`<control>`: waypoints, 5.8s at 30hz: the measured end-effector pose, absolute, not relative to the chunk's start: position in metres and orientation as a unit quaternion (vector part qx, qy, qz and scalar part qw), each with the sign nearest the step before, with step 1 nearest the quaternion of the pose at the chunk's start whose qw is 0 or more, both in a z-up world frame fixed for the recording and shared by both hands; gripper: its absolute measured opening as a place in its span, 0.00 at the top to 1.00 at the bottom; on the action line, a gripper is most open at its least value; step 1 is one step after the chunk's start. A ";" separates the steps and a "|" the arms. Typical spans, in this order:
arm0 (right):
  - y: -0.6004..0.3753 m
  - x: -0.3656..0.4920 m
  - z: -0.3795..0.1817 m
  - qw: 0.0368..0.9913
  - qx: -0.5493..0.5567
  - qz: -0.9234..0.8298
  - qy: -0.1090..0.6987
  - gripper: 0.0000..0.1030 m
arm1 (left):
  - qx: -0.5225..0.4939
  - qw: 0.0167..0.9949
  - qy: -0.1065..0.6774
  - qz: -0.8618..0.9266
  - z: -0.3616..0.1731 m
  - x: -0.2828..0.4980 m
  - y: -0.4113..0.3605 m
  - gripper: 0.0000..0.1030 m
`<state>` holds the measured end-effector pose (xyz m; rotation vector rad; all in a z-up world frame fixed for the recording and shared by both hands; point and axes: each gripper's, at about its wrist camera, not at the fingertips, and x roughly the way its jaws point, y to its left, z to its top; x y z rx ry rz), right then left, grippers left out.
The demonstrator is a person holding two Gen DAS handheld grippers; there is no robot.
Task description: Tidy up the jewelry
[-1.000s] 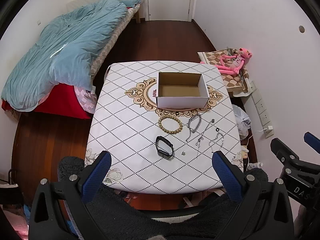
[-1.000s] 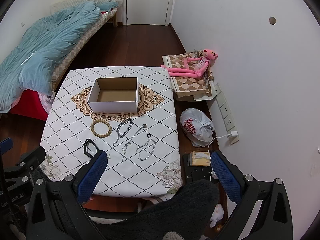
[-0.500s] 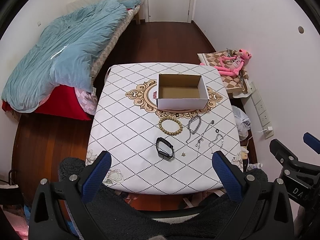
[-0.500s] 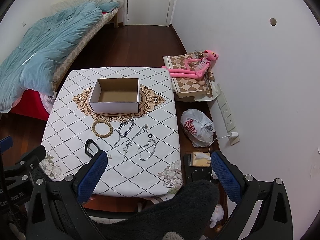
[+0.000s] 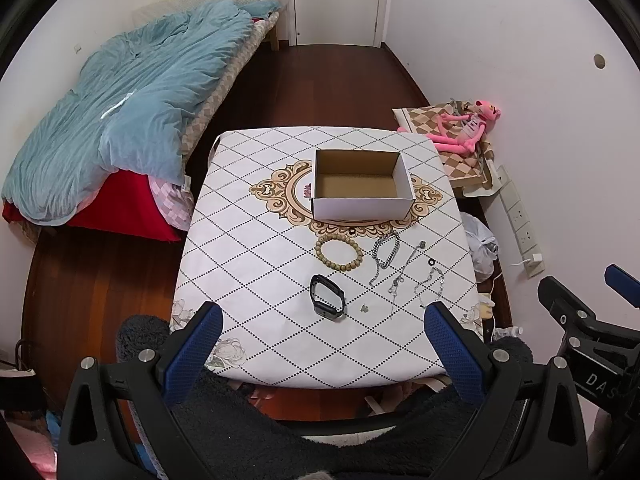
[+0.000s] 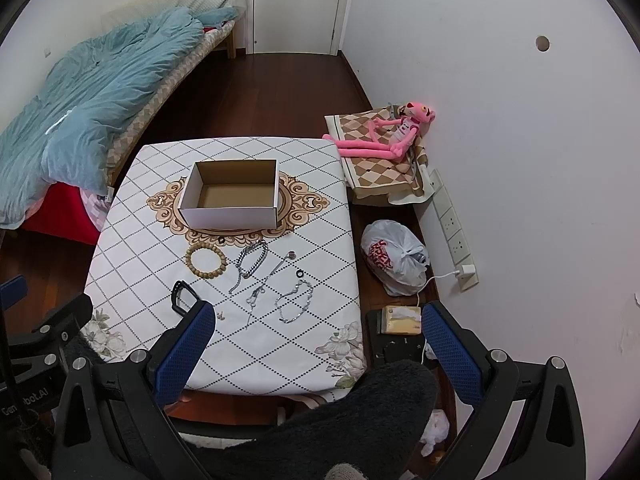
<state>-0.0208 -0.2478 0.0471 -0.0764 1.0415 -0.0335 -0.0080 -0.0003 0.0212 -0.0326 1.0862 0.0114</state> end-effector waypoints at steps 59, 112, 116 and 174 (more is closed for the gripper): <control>-0.259 0.096 -0.232 0.787 0.083 0.004 0.612 1.00 | 0.005 0.753 0.648 0.112 -0.209 0.079 0.044 0.00; -0.237 0.051 -0.228 0.785 0.080 0.028 0.613 0.94 | -0.046 0.786 0.617 -0.016 -0.221 0.074 0.036 0.95; -0.248 0.046 -0.198 0.801 0.118 0.038 0.586 0.95 | -0.052 0.794 0.606 -0.024 -0.206 0.070 0.039 0.96; -0.216 0.221 -0.069 0.837 0.156 0.160 0.499 0.95 | -0.074 0.845 0.523 -0.080 -0.113 0.237 0.012 0.98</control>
